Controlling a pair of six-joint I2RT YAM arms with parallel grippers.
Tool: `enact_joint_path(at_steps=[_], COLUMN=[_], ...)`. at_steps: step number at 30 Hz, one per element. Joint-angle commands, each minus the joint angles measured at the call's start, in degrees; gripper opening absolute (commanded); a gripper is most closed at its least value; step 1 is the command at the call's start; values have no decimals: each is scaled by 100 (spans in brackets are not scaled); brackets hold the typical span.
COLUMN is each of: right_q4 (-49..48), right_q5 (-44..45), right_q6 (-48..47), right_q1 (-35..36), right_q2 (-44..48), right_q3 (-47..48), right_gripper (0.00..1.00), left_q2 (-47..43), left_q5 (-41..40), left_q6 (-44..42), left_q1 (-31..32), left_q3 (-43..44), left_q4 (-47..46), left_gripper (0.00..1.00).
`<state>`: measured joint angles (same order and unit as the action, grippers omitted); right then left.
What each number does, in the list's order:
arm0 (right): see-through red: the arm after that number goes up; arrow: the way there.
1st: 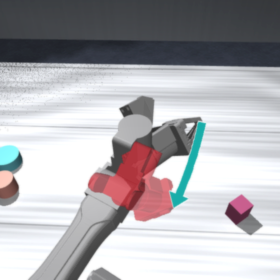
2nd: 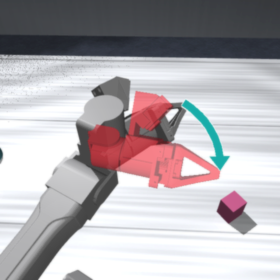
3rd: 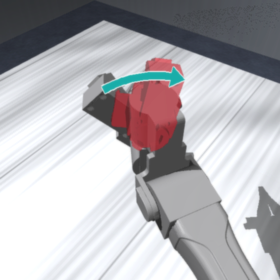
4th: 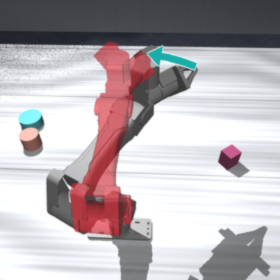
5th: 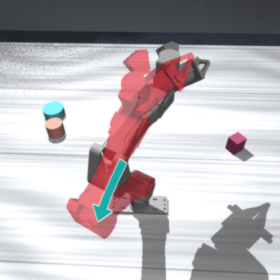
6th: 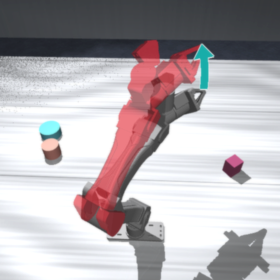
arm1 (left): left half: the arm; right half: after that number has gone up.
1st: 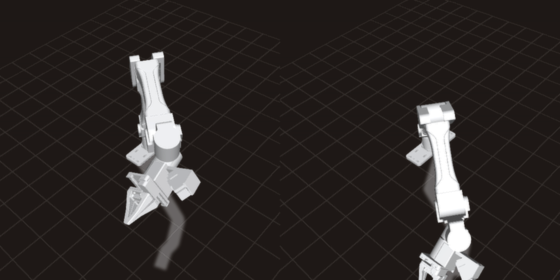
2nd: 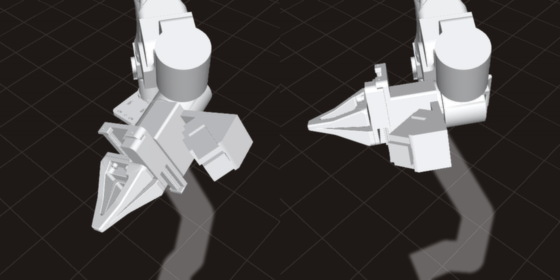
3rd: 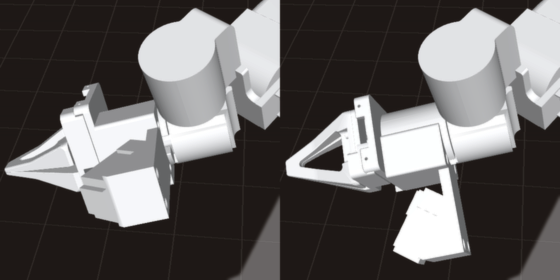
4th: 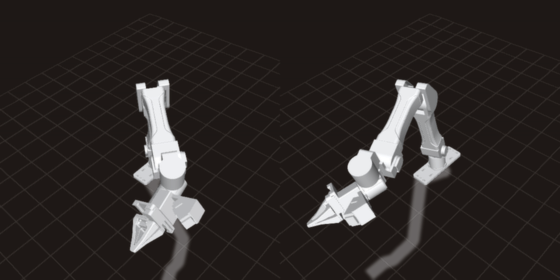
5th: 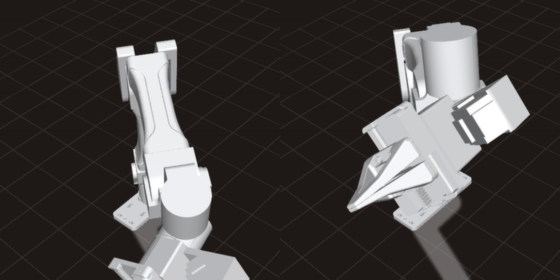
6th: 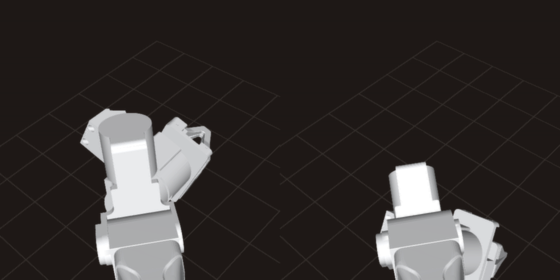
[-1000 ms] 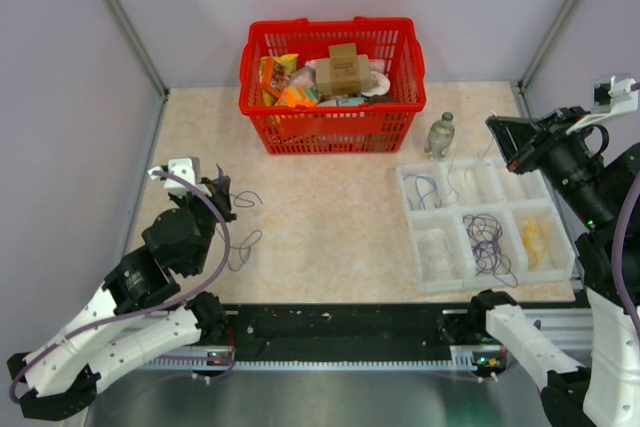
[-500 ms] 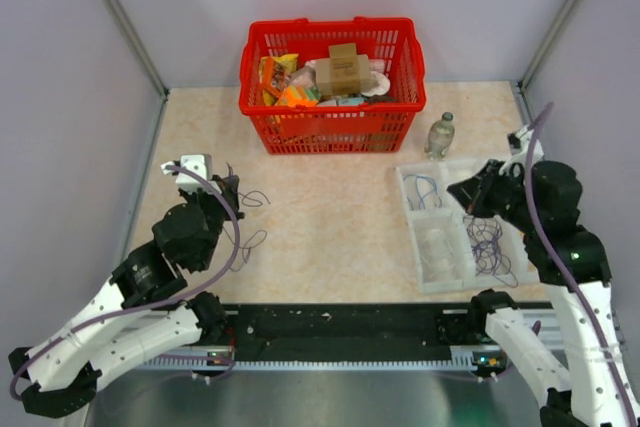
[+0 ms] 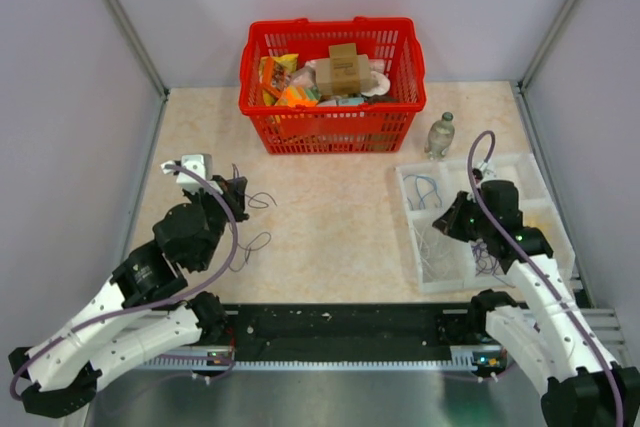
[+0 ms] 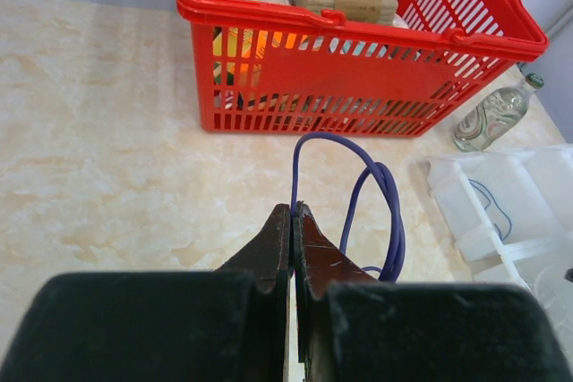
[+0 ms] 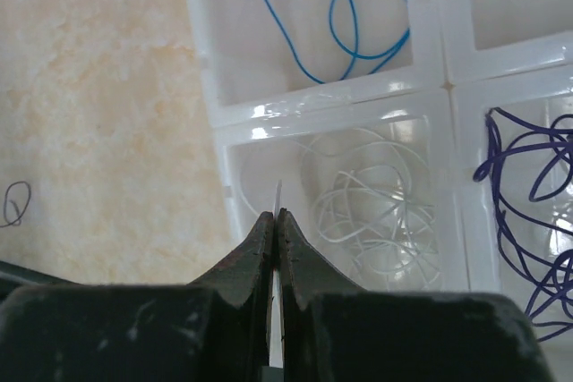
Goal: Untangle the cables
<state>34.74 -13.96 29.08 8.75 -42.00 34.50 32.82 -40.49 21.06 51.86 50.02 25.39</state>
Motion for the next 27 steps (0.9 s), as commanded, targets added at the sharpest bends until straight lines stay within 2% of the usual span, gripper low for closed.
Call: enact_joint_path(at_steps=[1, 4, 6, 9, 12, 15, 20, 22, 24, 26, 27], right_q4=[-521, -521, -320, 101, 585, 858, 597, 115, -614, -1615, -2116], right_q5=[639, 735, 937, 1377, 1991, 2659, 3671, 3533, 2927, 1805, 1478], right_q6=[80, 10, -51, -87, -122, -297, -491, -552, -614, -736, -763], right_q1=[-23, 126, 345, 775, 1057, 1531, 3217, 3762, 4132, 4388, 4528], right_q2=[-229, -449, -520, -424, -266, -221, -677, -1045, -1467, -1959, -2205], right_q3=[-312, -173, 108, 617, 1110, 1611, 1929, 1903, 1824, 1675, 1639], right_gripper=[3, 28, 48, 66, 71, 76, 82, 83, 84, 84, 85], left_q2=[198, 348, 435, 541, 638, 664, 454, 235, -11, -257, -398], left_q5=[322, 454, 533, 525, 437, 121, -196, -196, -109, 110, 233], left_q6=[346, 425, 460, 679, 1074, 2038, 3876, 4474, 5055, 5188, 5224], left_q1=[-9, -9, -9, -9, 0, -9, 0, -9, -9, 0, 0], left_q3=[165, 350, 429, 412, 255, -88, -904, -1291, -1617, -1924, -2013], left_q4=[-69, -43, -43, 19, 141, 492, 1546, 1820, 2075, 1997, 1962], left_gripper=[0, 0, 0, 0, 0, 0, 0, 0, 0, 0, 6])
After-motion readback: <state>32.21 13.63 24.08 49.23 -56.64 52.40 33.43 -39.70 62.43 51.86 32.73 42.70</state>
